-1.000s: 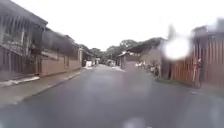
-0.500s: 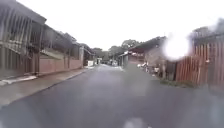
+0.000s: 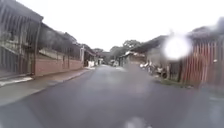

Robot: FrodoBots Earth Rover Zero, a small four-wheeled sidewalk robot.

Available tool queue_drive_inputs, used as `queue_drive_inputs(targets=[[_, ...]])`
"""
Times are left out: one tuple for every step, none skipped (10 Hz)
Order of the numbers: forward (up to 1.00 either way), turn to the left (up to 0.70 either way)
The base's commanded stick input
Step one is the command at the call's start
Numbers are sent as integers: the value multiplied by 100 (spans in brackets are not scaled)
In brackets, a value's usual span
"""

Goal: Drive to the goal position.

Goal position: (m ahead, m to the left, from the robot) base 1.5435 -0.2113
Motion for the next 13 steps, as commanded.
queue_drive_inputs(targets=[[70,0],[70,0],[70,0],[70,0],[70,0],[70,0],[70,0],[70,0],[70,0],[70,0],[70,0],[70,0],[70,0]])
